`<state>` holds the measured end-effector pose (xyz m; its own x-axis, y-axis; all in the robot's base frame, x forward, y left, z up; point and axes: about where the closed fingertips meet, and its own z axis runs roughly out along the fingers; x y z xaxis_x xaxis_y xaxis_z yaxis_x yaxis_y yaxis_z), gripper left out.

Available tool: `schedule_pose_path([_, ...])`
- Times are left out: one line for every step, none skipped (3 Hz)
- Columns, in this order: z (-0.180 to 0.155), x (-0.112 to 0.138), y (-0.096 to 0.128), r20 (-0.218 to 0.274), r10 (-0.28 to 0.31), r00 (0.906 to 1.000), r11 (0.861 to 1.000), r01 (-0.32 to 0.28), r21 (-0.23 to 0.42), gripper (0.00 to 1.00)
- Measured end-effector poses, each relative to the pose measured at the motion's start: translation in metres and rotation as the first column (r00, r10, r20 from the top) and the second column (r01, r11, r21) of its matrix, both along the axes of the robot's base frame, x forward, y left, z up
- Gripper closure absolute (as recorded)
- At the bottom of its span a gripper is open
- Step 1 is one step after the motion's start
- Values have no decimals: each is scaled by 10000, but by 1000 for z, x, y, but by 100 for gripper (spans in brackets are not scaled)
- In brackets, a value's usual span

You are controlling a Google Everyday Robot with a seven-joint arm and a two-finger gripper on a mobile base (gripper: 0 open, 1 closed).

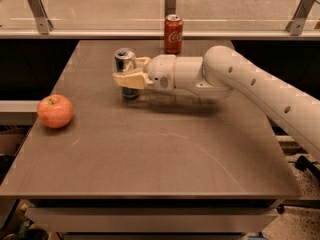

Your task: Knock redbull can over

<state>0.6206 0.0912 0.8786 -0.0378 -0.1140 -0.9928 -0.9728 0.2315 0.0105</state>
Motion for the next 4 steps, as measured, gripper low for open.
schedule_pose_path([2, -1, 0, -8, -35, 10000, 9999, 35, -166, 100])
schedule_pose_path([6, -2, -5, -27, -214, 9998, 9977, 212, -645, 100])
schedule_pose_path([10, -5, -14, -16, -478, 9989, 9893, 471, -1380, 100])
schedule_pose_path([14, -9, -25, 12, -759, 9971, 9756, 745, -2067, 100])
